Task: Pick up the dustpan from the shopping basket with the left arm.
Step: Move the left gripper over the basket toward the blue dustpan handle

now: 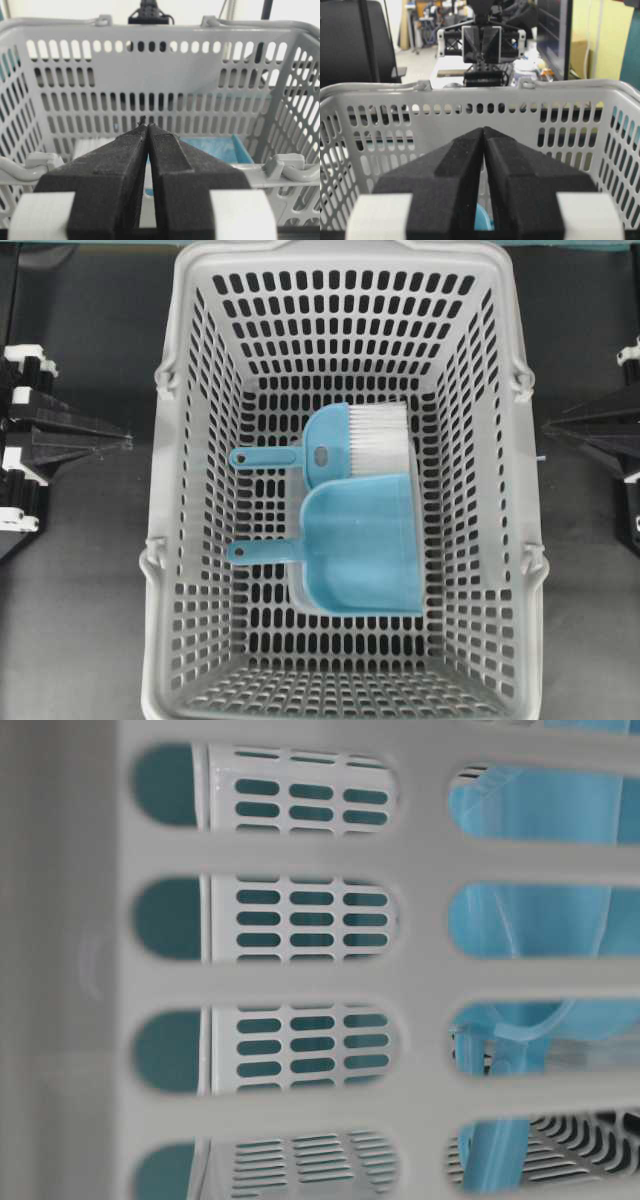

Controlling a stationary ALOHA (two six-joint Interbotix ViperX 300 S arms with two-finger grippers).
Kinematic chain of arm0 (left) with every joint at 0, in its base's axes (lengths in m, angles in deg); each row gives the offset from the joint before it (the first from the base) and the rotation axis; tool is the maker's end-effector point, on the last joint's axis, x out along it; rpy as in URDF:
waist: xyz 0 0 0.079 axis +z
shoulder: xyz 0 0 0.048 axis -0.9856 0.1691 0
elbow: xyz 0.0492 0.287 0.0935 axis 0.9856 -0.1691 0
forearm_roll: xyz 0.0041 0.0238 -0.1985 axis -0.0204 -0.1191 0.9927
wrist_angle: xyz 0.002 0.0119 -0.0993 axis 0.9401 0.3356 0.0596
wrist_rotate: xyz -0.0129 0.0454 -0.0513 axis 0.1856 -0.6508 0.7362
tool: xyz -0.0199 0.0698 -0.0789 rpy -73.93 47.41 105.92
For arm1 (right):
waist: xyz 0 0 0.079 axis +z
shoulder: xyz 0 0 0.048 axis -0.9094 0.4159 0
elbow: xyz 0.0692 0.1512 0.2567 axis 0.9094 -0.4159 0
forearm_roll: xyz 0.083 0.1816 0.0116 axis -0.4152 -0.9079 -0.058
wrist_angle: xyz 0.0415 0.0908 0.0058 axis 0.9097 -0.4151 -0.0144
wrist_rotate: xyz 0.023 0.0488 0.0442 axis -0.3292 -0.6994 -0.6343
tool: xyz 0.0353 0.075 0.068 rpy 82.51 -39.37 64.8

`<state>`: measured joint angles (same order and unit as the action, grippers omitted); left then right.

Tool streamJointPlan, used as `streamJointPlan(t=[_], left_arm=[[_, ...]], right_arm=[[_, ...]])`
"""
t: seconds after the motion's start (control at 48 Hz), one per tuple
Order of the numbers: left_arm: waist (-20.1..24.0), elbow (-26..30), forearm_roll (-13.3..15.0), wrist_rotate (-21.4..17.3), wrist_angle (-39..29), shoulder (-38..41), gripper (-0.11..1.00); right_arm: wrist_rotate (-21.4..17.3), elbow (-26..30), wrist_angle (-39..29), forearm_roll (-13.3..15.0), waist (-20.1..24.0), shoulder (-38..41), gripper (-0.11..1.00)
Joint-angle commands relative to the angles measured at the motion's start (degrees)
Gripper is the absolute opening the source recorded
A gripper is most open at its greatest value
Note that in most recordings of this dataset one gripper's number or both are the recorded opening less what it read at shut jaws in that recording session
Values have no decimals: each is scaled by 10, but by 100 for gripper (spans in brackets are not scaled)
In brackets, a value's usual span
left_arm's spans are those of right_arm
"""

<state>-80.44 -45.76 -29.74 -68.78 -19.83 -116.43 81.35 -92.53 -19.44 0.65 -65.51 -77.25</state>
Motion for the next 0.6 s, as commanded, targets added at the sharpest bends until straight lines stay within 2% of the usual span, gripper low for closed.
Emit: streamJointPlan(t=[0.0, 0.125, 0.208, 0.438, 0.584], left_arm=[[-13, 51, -24, 10, -17, 0, 6], [-19, 110, -24, 11, -98, 11, 0], [-27, 166, -24, 11, -189, 35, 0], [-58, 326, -24, 11, -390, 155, 0], [-62, 423, -24, 11, -485, 240, 0]], right_arm=[[-4, 11, 4, -1, 2, 2, 0], [-8, 11, -17, -9, 2, -12, 0], [-13, 13, -45, -9, 3, -24, 0], [-18, 25, -153, -8, 3, -66, 0], [-14, 37, -226, -8, 3, -98, 0]])
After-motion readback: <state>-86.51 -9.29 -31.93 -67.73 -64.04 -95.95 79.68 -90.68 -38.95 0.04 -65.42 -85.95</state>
